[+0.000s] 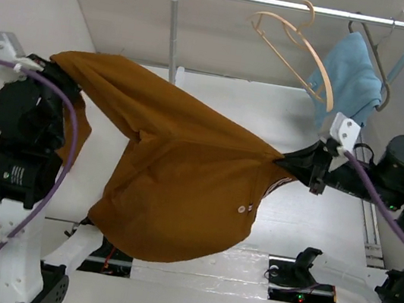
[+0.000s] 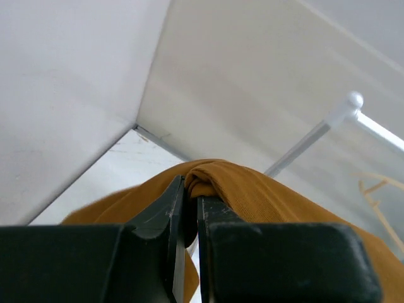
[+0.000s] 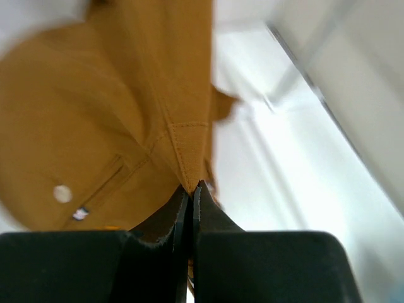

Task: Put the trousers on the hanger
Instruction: Fold the trousers

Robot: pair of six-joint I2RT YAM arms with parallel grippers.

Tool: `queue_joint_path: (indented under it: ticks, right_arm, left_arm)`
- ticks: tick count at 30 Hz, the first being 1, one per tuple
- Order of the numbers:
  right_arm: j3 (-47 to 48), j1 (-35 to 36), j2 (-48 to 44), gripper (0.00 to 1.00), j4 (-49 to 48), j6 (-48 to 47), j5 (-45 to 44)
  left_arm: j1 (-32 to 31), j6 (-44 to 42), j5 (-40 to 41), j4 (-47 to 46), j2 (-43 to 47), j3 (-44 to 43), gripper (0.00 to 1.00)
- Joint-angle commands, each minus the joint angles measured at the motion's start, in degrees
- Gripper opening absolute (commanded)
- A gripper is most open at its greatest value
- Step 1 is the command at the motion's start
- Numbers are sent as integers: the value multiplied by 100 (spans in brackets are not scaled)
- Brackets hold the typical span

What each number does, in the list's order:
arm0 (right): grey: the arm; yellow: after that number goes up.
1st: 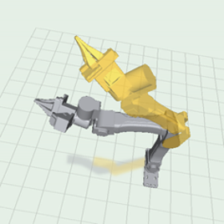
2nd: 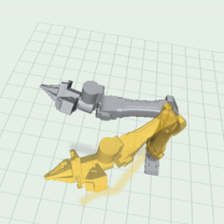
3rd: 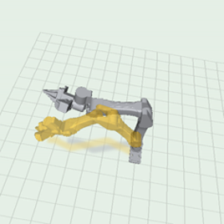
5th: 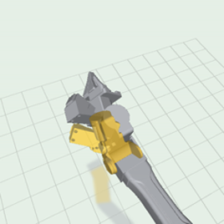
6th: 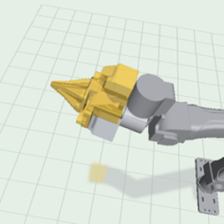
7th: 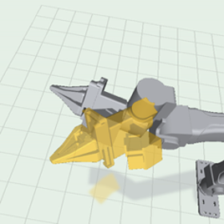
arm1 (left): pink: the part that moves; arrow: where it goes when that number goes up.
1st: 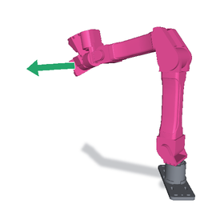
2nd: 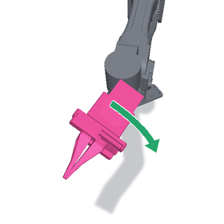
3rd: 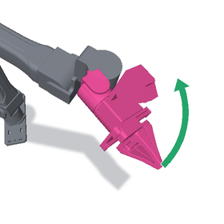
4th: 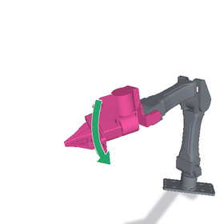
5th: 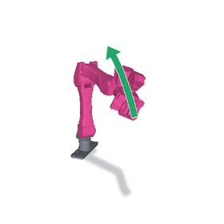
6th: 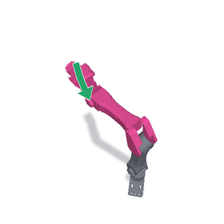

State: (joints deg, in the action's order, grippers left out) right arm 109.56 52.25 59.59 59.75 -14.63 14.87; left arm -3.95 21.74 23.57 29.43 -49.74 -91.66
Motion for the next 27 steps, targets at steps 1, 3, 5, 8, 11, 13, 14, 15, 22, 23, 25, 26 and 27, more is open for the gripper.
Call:
queue_joint_path:
  ticks: [1,3,5,8,11,13,14,15,22,23,25,26,27]
  right_arm:
    - [-687,-599,-53,0,478,67,-1448]
    - [-1946,-1858,-140,0,-299,5,-1812]
    - [-2339,-2259,-193,0,-610,13,-1708]
    - [-3737,-3789,-273,0,-1701,171,-1014]
    - [-4372,-4670,-386,20,-2124,207,-986]
    - [-4408,-4532,-501,67,-2231,32,-1065]
    - [-4304,-4209,-501,78,-2004,-187,-1022]
    - [-4302,-4205,-466,79,-1880,-189,-1022]
    - [-5233,-1536,-501,0,-2124,-261,-836]
    - [-5347,-1046,-475,0,-2229,-190,-863]
    - [-5585,-665,-352,0,-2414,47,-907]
    - [-5655,-515,-300,4,-2467,100,-907]
    - [-5778,-244,-273,19,-2598,127,-916]
  left_arm:
    - [-218,-662,-150,-751,-835,410,0]
    - [-483,-750,-754,-1279,-1769,832,0]
    - [-537,-654,-1349,-1352,-2412,799,0]
    - [-746,-451,-1646,-1326,-3321,431,7]
    - [-941,-372,-1802,-974,-3860,489,44]
    - [-941,-259,-1935,-1254,-3527,972,61]
    - [-941,-136,-1961,-1316,-3160,1401,72]
    - [-941,-135,-1936,-1282,-2965,1579,73]
    - [-941,751,-715,-89,-1496,3039,60]
    - [-941,1153,-618,122,-1339,3266,59]
    - [-706,1621,-765,702,-1249,3478,61]
    - [-626,1832,-1027,852,-1240,3671,62]
    - [-625,2200,-1108,1089,-1258,3777,65]
